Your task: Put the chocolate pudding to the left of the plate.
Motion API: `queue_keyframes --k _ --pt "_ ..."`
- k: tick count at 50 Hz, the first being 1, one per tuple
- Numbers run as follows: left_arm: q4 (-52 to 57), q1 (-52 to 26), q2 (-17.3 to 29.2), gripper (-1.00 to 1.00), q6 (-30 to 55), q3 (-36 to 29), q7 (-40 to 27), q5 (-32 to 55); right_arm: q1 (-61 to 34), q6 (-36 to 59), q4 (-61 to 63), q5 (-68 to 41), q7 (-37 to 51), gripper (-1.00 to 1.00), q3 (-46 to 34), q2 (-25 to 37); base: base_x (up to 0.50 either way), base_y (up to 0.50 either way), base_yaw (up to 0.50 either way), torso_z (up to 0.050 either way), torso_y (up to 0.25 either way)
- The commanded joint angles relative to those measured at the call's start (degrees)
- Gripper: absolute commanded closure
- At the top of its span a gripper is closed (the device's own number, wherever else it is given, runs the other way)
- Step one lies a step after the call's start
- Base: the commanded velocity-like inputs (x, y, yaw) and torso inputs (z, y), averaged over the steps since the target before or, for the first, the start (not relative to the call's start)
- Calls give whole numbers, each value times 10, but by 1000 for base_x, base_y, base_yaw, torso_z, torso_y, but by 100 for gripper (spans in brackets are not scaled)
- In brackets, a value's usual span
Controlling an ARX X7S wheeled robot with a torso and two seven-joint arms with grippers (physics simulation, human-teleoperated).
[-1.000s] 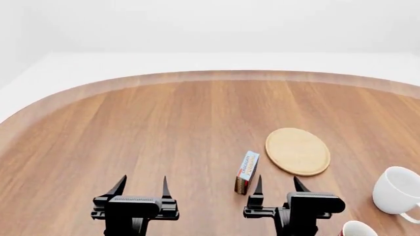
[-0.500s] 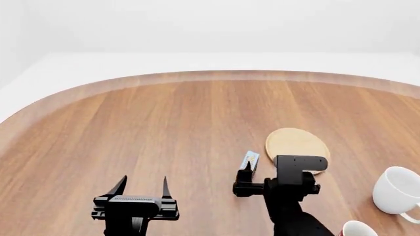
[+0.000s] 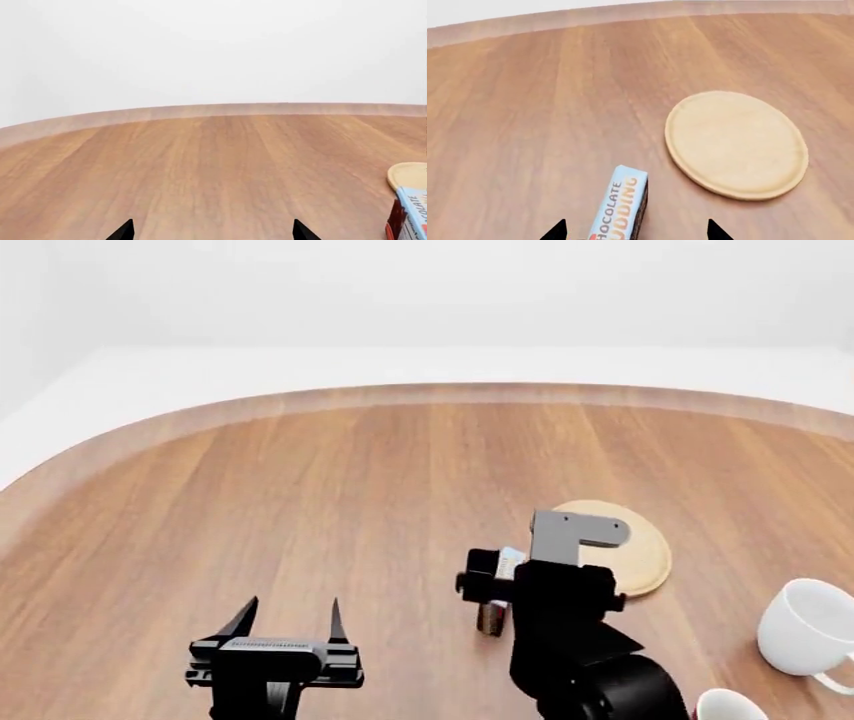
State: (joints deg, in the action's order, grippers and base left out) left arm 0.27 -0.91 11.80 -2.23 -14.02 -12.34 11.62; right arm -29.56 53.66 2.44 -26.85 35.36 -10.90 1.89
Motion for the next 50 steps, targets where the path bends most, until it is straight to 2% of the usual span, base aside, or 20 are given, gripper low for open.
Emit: queue_keyframes --k 1,36,50 --pt "0 0 3 -100 -3 -2 0 6 -54 -19 -101 -63 106 -100 -20 -14 0 0 0 0 0" --pt "-3 -2 9 -100 -10 -11 -3 14 -159 -127 -362 -178 106 -100 -113 -14 0 0 0 0 0" --pt "-5 -1 11 -100 -16 -13 -3 19 -190 -187 -467 -240 88 -100 -176 -15 0 0 0 0 0"
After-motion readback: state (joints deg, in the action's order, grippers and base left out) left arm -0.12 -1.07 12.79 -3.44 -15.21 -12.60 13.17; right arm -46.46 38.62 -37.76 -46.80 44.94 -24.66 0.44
